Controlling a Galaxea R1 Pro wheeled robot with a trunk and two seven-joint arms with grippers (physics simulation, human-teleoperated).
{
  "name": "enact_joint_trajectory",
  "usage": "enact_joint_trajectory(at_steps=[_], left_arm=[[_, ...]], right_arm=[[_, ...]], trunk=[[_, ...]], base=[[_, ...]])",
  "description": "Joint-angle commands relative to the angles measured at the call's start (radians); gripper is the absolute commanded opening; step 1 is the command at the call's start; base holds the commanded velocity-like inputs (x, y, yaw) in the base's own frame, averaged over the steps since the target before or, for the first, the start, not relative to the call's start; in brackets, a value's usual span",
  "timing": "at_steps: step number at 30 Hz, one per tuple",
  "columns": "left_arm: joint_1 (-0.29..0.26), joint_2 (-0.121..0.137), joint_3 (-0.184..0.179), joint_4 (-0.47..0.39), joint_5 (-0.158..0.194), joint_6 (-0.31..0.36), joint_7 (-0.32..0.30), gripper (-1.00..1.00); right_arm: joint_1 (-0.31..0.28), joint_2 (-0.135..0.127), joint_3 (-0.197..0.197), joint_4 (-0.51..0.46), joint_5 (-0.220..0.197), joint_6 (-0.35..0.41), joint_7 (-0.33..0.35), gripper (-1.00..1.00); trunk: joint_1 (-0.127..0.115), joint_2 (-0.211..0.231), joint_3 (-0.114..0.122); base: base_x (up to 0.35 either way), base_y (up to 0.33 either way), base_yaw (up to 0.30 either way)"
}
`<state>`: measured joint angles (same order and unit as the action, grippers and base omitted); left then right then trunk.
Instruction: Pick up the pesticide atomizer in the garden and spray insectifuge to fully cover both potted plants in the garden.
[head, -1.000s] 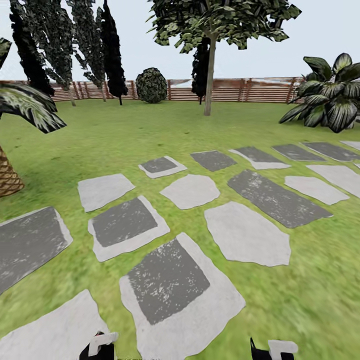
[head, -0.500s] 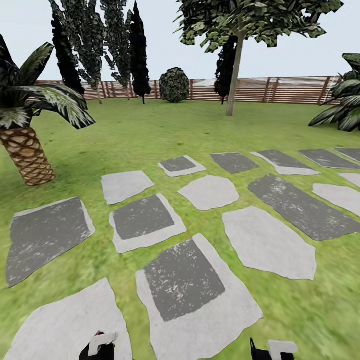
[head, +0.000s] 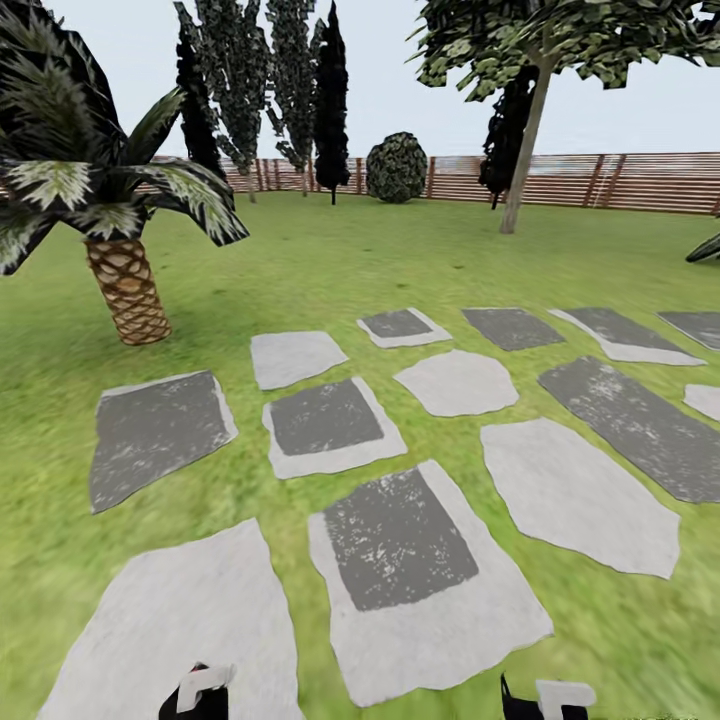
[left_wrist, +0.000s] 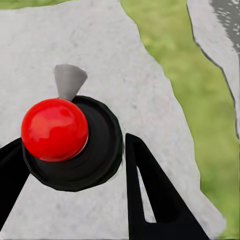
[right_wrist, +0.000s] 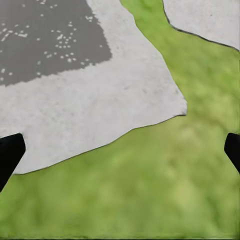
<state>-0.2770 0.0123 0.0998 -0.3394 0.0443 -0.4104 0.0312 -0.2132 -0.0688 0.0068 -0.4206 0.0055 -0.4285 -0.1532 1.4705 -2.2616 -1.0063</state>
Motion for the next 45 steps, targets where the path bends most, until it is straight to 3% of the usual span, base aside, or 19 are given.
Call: enact_joint_trajectory(at_steps=[1, 21, 45], left_arm=[[-0.001, 0.0, -0.002, 0.001, 0.005, -0.003, 0.001, -1.0], [-0.001, 0.0, -0.002, 0.002, 0.003, -0.002, 0.001, -1.0], [-0.001, 0.0, -0.002, 0.0, 0.005, -0.002, 0.001, -1.0]], right_arm=[[0.0, 0.0, 0.001, 0.0, 0.001, -0.003, -0.003, 1.0], [0.0, 0.0, 0.001, 0.0, 0.001, -0.003, -0.003, 1.0], [0.0, 0.0, 0.001, 0.0, 0.001, -0.003, -0.003, 1.0]], trunk=[[-0.001, 0.0, -0.001], [-0.001, 0.0, -0.001], [-0.001, 0.0, -0.001]], base=[[-0.335, 0.0, 0.271], [-0.311, 0.0, 0.271], [-0.008, 0.0, 0.271]])
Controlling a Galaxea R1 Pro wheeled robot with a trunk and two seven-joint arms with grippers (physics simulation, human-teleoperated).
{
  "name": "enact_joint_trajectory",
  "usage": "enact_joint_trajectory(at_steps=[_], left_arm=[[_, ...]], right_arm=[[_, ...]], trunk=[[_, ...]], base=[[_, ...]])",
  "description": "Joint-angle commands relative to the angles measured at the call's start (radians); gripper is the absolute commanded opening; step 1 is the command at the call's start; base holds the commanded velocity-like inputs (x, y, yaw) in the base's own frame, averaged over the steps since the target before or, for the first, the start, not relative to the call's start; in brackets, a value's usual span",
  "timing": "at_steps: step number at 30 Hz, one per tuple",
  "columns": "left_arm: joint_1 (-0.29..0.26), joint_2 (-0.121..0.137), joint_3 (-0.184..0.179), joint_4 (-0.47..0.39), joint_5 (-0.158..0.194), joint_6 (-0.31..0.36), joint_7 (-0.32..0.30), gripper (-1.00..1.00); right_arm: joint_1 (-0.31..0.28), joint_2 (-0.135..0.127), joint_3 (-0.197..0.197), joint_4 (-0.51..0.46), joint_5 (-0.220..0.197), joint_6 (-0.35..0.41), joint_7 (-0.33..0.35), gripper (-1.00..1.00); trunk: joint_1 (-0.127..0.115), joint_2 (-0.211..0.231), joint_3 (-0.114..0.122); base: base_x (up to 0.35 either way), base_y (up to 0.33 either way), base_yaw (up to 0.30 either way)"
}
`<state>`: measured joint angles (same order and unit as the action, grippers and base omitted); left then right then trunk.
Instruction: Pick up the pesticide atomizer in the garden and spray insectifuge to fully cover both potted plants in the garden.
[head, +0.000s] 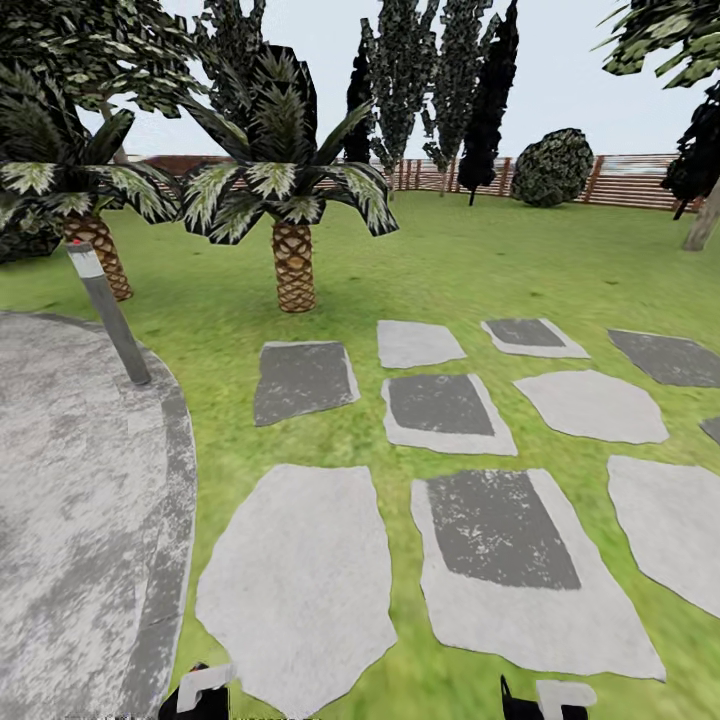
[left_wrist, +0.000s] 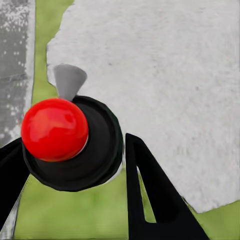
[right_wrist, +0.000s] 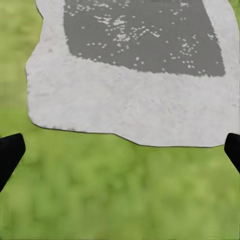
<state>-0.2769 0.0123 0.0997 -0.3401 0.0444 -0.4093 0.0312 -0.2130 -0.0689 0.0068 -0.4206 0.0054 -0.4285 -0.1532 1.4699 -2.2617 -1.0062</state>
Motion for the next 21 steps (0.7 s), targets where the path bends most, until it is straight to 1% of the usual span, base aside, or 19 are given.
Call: enact_joint_trajectory(at_steps=[1, 16, 19, 21], left_arm=[[-0.001, 0.0, -0.002, 0.001, 0.005, -0.003, 0.001, -1.0], [-0.001, 0.0, -0.001, 0.002, 0.005, -0.005, 0.001, -1.0], [-0.001, 0.0, -0.001, 0.003, 0.005, -0.004, 0.001, -1.0], [-0.001, 0.0, -0.001, 0.003, 0.005, -0.004, 0.001, -1.0]], right_arm=[[0.0, 0.0, 0.001, 0.0, 0.001, -0.003, -0.003, 1.0], [0.0, 0.0, 0.001, 0.002, 0.001, -0.003, -0.003, 1.0], [0.0, 0.0, 0.001, 0.002, 0.001, -0.003, -0.003, 1.0], [0.0, 0.0, 0.001, 0.002, 0.001, -0.003, -0.003, 1.0]], trunk=[[0.0, 0.0, -0.001], [0.0, 0.0, -0.001], [0.0, 0.0, -0.001], [0.0, 0.0, -0.001]], base=[[0.0, 0.0, 0.271], [0.0, 0.0, 0.271], [0.0, 0.069, 0.271], [0.0, 0.185, 0.271]])
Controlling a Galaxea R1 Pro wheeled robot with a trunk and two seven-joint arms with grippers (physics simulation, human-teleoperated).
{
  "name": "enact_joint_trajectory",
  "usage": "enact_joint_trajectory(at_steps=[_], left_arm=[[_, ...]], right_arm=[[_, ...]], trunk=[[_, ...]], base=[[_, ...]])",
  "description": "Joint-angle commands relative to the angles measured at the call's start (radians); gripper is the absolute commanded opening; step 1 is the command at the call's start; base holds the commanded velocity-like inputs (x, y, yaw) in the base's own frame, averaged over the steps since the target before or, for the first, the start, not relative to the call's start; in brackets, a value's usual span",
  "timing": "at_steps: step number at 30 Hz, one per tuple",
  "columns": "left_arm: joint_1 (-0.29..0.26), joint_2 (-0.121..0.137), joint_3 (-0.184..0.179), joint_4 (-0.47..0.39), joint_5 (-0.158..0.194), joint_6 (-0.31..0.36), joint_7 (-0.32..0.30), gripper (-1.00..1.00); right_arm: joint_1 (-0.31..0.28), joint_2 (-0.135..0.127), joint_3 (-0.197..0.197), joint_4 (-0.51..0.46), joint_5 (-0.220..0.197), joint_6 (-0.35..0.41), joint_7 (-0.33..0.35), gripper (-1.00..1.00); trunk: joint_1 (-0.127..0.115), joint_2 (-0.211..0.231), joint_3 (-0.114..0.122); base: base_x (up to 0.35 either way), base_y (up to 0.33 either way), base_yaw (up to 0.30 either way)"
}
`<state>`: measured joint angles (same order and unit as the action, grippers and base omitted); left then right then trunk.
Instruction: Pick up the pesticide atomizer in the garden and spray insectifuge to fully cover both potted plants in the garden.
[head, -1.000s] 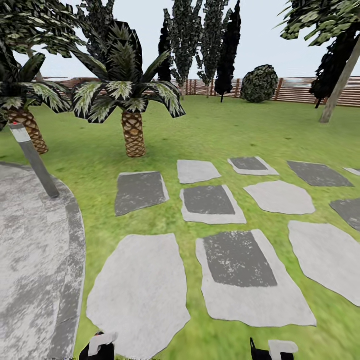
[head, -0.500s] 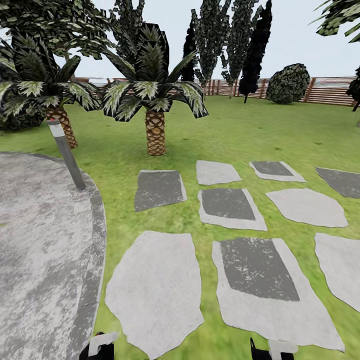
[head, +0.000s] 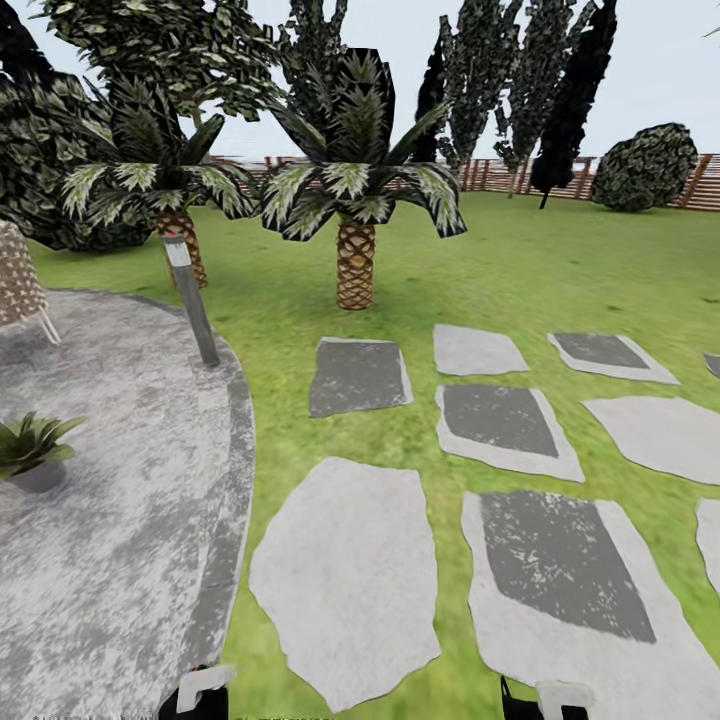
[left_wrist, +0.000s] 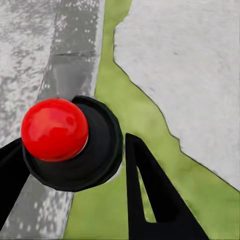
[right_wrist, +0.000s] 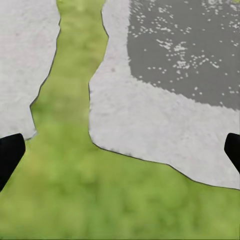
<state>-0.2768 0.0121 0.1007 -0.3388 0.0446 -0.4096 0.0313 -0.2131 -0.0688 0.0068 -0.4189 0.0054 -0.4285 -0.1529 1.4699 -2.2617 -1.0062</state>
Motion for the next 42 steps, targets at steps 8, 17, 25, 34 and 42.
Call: enact_joint_trajectory(at_steps=[8, 17, 25, 34, 42], left_arm=[[-0.001, -0.001, -0.002, 0.001, 0.004, -0.003, 0.001, -1.0], [-0.001, -0.001, -0.002, 0.001, 0.004, -0.004, 0.001, -1.0], [-0.001, -0.001, -0.002, 0.001, 0.004, -0.004, 0.001, -1.0], [-0.001, -0.001, -0.002, 0.001, 0.004, -0.004, 0.001, -1.0], [-0.001, -0.001, -0.002, 0.001, 0.004, -0.004, 0.001, -1.0]], right_arm=[[-0.001, 0.0, 0.001, 0.009, 0.001, -0.003, -0.004, 1.0], [0.0, 0.001, 0.002, 0.037, 0.048, -0.003, -0.005, 1.0], [0.0, 0.002, 0.002, 0.037, 0.048, -0.003, -0.005, 1.0], [0.0, 0.002, 0.002, 0.037, 0.048, -0.003, -0.005, 1.0], [0.0, 0.002, 0.002, 0.037, 0.048, -0.003, -0.005, 1.0]], trunk=[[0.0, 0.0, -0.001], [0.0, 0.0, -0.001], [0.0, 0.0, -0.001], [0.0, 0.0, -0.001], [0.0, 0.0, -0.001]], base=[[0.0, 0.285, 0.143], [0.0, 0.305, 0.004], [0.0, 0.306, 0.104], [0.0, 0.306, 0.268], [0.0, 0.306, 0.276]])
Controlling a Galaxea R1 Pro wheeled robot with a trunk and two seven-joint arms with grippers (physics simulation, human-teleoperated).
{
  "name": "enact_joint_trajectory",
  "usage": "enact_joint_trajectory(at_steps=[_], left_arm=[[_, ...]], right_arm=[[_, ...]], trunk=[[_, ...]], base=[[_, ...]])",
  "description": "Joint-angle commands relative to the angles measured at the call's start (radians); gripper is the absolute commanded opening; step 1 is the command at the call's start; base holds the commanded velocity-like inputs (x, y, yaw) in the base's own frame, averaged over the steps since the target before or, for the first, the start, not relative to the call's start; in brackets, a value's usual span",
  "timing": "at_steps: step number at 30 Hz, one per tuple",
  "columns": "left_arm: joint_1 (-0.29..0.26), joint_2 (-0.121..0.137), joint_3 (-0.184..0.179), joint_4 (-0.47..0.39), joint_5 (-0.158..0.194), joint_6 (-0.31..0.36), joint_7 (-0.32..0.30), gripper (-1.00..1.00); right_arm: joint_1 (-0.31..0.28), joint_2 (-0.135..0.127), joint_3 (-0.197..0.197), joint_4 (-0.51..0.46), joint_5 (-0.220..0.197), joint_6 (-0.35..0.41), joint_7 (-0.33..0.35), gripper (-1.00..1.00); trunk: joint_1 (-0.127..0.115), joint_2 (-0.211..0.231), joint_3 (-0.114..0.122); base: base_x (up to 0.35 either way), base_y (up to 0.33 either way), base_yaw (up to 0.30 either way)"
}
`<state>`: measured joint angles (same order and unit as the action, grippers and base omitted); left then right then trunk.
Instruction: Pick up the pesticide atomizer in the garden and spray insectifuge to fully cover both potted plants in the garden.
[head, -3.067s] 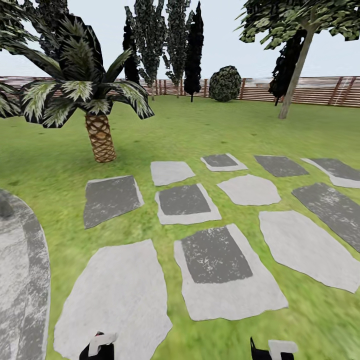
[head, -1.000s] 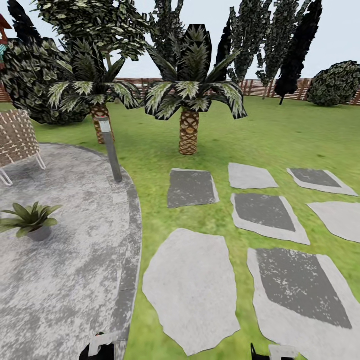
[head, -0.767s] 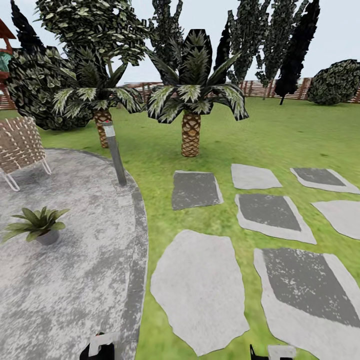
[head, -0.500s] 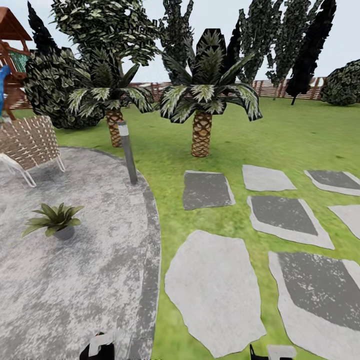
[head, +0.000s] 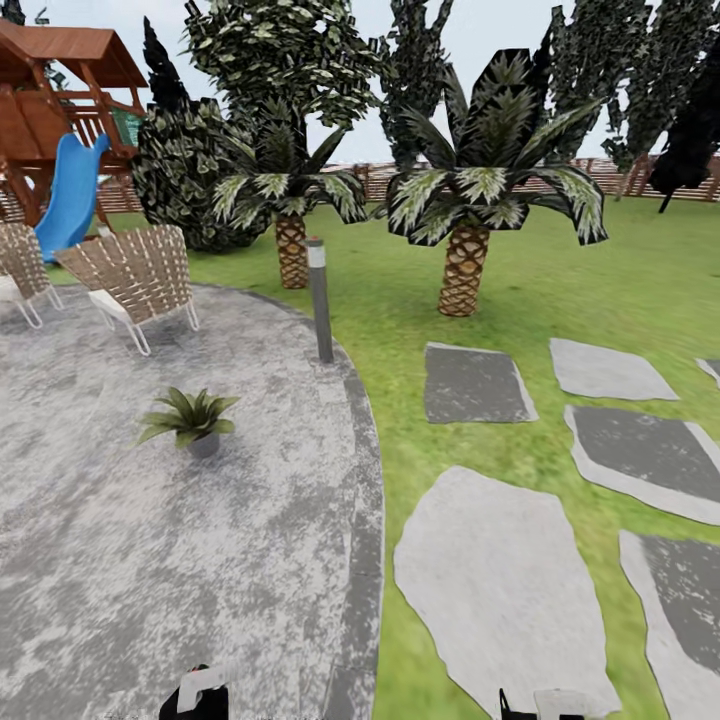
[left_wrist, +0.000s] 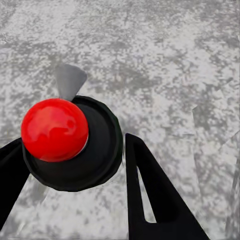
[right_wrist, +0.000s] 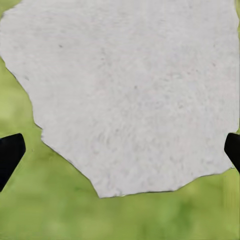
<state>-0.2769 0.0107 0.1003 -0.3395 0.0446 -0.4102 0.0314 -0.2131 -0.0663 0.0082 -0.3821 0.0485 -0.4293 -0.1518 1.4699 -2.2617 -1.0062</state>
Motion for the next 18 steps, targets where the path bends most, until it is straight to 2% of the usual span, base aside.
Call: enact_joint_trajectory(at_steps=[1, 7, 13, 18], left_arm=[[-0.001, 0.0, -0.002, 0.001, 0.004, -0.003, 0.001, -1.0], [-0.001, 0.0, -0.002, 0.002, 0.004, -0.003, 0.001, -1.0], [-0.001, 0.0, -0.002, 0.002, 0.004, -0.003, 0.001, -1.0], [-0.001, -0.001, -0.002, 0.002, 0.004, -0.002, 0.001, -1.0]], right_arm=[[0.0, 0.0, 0.001, 0.0, 0.005, -0.002, -0.006, 1.0], [0.0, 0.0, 0.001, 0.001, 0.005, -0.002, -0.006, 1.0], [0.0, -0.001, 0.001, 0.001, 0.005, -0.002, -0.006, 1.0], [0.0, 0.0, 0.001, 0.002, 0.005, -0.002, -0.006, 1.0]], trunk=[[0.0, 0.0, -0.001], [0.0, 0.0, -0.001], [0.0, 0.0, -0.001], [0.0, 0.0, -0.001]], base=[[0.0, 0.306, 0.276], [0.013, 0.306, 0.227], [0.118, 0.287, 0.034], [0.226, 0.151, 0.002]])
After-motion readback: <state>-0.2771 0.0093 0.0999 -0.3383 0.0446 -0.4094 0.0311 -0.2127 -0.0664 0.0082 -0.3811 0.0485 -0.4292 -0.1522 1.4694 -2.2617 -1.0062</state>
